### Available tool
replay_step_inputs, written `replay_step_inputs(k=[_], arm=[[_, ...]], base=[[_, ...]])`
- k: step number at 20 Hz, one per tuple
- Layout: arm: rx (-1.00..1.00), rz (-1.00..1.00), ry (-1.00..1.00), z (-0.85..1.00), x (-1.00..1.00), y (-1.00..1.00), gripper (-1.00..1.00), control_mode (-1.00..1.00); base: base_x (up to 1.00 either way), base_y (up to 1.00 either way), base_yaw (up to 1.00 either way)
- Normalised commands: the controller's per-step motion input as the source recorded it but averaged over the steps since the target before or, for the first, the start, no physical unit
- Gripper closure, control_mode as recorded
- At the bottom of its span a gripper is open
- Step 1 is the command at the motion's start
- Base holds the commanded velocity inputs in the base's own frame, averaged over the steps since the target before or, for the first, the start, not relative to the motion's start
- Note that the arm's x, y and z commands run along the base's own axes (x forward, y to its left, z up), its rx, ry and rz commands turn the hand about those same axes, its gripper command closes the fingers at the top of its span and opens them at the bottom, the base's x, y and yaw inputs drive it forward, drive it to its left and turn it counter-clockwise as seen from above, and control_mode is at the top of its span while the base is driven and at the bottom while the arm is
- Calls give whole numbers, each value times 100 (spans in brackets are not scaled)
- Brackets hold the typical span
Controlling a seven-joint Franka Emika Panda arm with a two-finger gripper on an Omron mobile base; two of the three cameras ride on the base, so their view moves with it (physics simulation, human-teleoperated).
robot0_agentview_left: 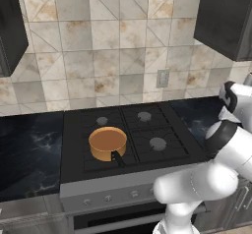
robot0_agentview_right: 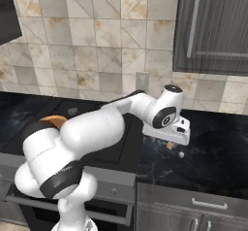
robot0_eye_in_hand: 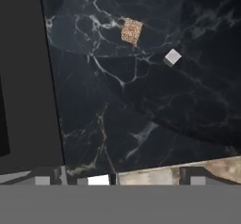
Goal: Pick up the sugar cube(s) and place them in the saucepan with hot chocolate.
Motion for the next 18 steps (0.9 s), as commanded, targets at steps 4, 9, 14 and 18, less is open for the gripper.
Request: replay_step_inputs(k=[4,9,14,18], arm=[[0,0,4,-26,11,0,-100,-100],[0,0,-5,-34,4,0,-100,-100],[0,0,-10,-16,3,0,-100,-100],[0,0,-3,-3,29,0,-100,-100]], base=[[0,0,0],[0,0,0],[0,0,0],[0,0,0]])
